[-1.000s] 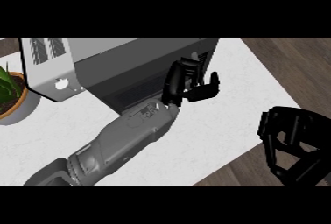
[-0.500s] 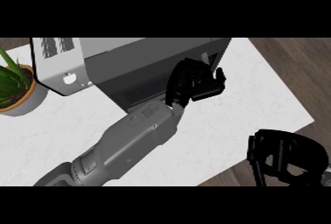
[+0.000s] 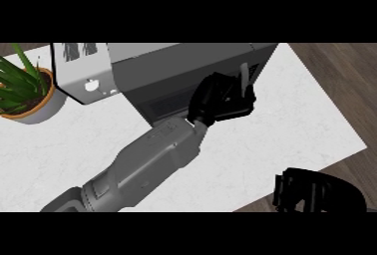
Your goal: Pick up the milk, place it into the microwave and close the microwave
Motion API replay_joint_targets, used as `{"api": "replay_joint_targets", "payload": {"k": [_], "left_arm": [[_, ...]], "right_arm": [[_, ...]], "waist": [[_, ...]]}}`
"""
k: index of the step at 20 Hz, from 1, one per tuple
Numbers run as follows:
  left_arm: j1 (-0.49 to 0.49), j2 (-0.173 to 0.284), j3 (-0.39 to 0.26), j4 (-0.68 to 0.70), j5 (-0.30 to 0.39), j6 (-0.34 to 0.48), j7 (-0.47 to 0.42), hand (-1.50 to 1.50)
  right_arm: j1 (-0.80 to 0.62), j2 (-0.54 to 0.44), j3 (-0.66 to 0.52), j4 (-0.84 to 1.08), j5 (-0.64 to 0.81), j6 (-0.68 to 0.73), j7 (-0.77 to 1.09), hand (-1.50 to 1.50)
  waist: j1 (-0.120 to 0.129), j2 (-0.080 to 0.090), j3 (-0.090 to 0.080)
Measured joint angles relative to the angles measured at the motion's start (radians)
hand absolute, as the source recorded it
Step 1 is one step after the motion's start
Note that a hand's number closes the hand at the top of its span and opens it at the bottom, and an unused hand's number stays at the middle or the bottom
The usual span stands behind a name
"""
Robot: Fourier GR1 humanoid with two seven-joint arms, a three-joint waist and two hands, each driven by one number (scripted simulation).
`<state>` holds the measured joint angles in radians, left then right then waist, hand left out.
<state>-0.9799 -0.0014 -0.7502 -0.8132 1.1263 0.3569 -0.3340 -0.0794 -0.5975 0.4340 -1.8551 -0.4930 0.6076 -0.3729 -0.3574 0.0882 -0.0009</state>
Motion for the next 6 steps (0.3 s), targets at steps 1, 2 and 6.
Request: {"api": "replay_joint_targets", "payload": {"k": [1, 2, 6], "left_arm": [[0.004, 0.0, -0.004, 0.003, 0.004, -0.018, -0.005, 1.5], [0.006, 0.0, -0.006, 0.006, 0.01, -0.037, -0.007, 1.5], [0.018, 0.0, -0.017, 0.024, 0.024, -0.095, -0.026, 1.5]], "right_arm": [[0.009, 0.005, 0.006, -0.011, 0.005, -0.008, 0.001, 1.5], [0.018, 0.01, 0.012, -0.023, 0.008, -0.016, 0.003, 1.5], [0.055, 0.025, 0.036, -0.07, 0.033, -0.048, 0.009, 1.5]], "waist": [[0.005, -0.001, 0.0], [0.01, -0.002, -0.001], [0.022, -0.008, -0.001]]}}
